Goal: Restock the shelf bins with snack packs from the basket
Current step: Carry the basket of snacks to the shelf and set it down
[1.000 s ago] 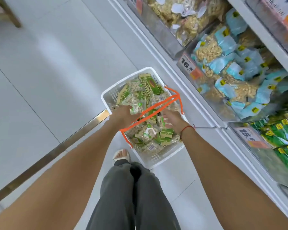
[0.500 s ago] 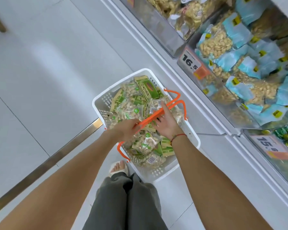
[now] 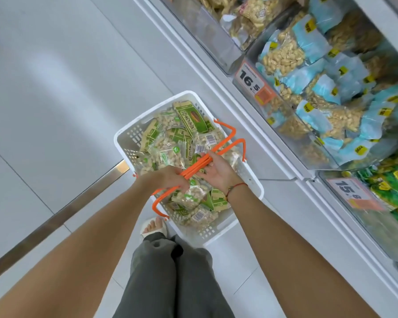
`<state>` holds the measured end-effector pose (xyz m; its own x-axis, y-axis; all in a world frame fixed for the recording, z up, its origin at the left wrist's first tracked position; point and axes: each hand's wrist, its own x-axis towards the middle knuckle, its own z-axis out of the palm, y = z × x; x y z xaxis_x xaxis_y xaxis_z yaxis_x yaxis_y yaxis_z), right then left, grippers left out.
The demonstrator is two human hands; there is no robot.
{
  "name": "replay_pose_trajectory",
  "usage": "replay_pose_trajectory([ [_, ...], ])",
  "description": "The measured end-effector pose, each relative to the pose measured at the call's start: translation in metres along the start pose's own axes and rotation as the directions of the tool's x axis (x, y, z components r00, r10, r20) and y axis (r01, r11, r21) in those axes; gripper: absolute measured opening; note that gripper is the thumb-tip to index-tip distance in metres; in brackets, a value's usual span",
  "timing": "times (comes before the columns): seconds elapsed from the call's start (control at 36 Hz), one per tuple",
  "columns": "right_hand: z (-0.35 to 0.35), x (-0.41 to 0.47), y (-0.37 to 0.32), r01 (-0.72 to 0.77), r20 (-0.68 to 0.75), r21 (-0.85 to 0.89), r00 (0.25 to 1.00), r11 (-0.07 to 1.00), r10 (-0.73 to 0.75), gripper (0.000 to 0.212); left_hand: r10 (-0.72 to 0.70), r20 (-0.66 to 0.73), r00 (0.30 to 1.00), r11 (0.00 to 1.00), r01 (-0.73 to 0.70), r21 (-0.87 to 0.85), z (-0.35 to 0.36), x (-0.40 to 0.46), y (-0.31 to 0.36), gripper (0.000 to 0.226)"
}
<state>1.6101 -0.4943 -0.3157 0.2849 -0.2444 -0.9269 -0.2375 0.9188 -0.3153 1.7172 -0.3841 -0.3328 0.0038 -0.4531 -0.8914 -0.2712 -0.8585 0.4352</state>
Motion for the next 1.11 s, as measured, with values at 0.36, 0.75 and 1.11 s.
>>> replay_pose_trajectory([
  [0.36, 0.044, -0.091, 0.015, -0.120, -0.058, -0.275, 0.992, 0.954, 0.108, 0.034, -0.084, -0.010, 0.996, 0.956, 0.078, -0.283, 0.035, -0.111, -0.015, 0.018],
  [0.75, 0.137, -0.222, 0.019, -0.100, 0.010, -0.538, 0.992, 0.837, 0.125, 0.020, -0.058, -0.075, 0.995, 0.780, -0.002, -0.626, 0.033, -0.293, -0.004, 0.016],
  [1.11, 0.259, -0.237, 0.010, -0.020, 0.071, -0.662, 0.993, 0.749, 0.090, 0.023, -0.134, -0.155, 0.979, 0.709, -0.015, -0.705, -0.051, -0.341, -0.041, 0.006],
])
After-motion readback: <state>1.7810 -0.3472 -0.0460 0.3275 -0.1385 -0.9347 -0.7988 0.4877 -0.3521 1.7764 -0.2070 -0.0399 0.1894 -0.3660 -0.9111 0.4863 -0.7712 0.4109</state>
